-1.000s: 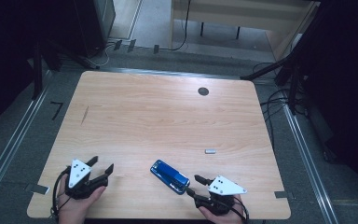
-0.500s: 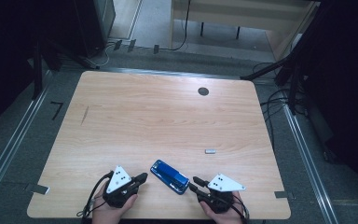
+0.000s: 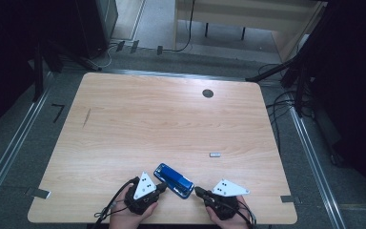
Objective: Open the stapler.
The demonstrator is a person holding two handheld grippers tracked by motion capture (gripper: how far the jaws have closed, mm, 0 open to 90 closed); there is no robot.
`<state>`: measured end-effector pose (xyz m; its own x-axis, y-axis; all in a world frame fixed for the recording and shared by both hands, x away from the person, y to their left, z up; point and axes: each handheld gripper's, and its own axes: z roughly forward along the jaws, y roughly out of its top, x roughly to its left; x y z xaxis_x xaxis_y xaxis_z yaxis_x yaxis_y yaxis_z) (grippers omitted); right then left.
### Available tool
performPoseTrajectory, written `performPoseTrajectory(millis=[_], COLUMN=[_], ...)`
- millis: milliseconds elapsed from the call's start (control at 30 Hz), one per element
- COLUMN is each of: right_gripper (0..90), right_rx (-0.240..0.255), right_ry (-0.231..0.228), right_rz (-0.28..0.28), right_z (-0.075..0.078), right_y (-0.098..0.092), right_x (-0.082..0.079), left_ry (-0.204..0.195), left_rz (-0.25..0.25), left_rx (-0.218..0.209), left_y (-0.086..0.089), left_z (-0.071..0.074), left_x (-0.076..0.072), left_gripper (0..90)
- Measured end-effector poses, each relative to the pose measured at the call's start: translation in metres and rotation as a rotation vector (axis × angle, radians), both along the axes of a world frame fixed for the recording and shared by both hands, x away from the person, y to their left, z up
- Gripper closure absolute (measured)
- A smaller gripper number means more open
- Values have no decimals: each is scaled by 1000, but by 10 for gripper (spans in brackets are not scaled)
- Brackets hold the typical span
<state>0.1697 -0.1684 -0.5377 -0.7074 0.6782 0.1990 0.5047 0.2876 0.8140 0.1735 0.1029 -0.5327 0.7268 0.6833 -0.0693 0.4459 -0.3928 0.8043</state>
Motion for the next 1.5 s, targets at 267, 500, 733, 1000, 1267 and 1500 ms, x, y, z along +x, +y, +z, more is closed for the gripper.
performPoseTrajectory(millis=[267,500,733,1000,1267,1500], right_gripper=[900,900,900,900,900,900], right_rx=[-19,-15,-17,-8,-18,-27], right_ry=[18,11,0,-13,-17,-25], right_rz=[34,60,53,48,52,57], right_z=[-4,-4,-1,3,4,6], right_y=[6,10,11,11,11,12], right_x=[2,3,3,1,2,1], left_ry=[-2,17,-3,6,3,7], left_rz=[-21,14,16,12,14,13], left_rx=[14,32,49,41,44,41], left_y=[-11,-9,-10,-9,-10,-9], left_z=[-1,-1,-1,-1,-1,-1], left_x=[11,13,12,13,13,13], left_gripper=[900,900,900,900,900,900])
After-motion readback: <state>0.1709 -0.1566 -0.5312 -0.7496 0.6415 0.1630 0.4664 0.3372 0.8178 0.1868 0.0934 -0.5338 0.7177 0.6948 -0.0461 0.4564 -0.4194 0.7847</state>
